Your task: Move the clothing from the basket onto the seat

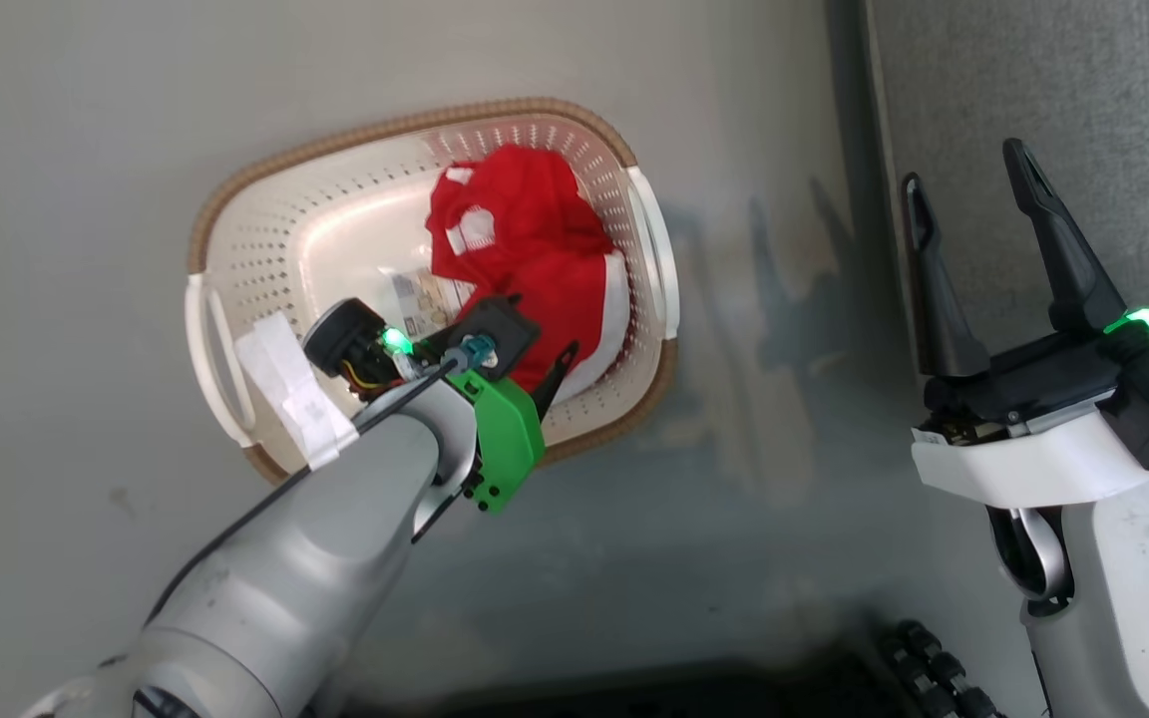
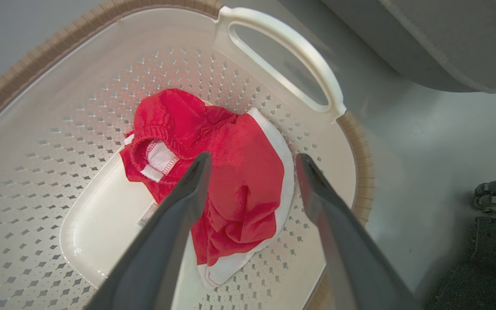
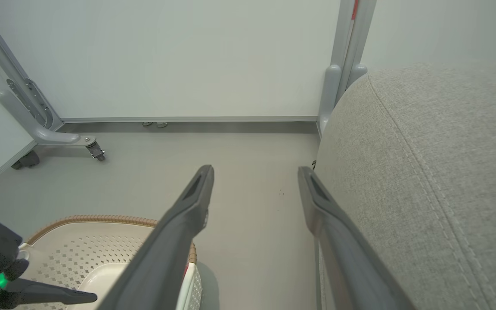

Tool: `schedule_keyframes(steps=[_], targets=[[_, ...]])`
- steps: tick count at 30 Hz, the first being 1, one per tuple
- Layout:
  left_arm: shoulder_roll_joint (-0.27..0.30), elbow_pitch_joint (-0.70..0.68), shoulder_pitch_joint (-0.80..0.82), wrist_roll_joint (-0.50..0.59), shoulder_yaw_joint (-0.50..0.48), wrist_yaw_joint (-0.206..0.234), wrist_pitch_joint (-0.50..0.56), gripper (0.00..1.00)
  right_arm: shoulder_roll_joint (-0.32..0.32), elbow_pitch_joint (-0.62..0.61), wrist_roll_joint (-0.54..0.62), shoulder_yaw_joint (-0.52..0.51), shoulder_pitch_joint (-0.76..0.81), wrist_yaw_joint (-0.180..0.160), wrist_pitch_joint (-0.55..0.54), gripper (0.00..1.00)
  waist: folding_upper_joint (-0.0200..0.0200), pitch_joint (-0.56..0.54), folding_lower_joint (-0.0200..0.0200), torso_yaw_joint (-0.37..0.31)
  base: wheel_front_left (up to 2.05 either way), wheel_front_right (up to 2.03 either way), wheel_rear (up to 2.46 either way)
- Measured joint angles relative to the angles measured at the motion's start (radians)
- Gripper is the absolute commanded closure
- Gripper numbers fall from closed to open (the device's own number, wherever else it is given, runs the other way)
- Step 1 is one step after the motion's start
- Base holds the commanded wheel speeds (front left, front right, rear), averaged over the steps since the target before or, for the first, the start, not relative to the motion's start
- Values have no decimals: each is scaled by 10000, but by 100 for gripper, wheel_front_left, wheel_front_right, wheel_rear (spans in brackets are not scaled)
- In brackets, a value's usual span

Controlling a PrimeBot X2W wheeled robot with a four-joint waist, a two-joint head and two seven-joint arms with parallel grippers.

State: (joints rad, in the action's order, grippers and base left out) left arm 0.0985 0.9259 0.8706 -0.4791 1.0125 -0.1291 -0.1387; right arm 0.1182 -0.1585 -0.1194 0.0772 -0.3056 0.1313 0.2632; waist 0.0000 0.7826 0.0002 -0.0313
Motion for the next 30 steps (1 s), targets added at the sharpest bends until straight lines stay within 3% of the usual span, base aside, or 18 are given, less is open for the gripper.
schedule_keyframes(steps=[9,27,28,30], targets=[[123,955,1492,-1335,1839,0,-4,0,12,-543,38,199,-243,0,0,0,0,1488,0,-337,0,0,0],[-198,2894,2864,-1367,2583,0,-261,0,-10,-1592,-330,805,-645,0,0,0,0,3378,0,-726,0,0,0],[-207,2963,2871,-1327,2598,0,-167,49,-12,-1592,-337,849,-644,0,0,0,0,3396,0,-771,0,0,0],[-211,3112,2885,-1283,2612,0,-280,100,-13,-1595,-372,865,-644,0,0,0,0,3425,0,-830,0,0,0]])
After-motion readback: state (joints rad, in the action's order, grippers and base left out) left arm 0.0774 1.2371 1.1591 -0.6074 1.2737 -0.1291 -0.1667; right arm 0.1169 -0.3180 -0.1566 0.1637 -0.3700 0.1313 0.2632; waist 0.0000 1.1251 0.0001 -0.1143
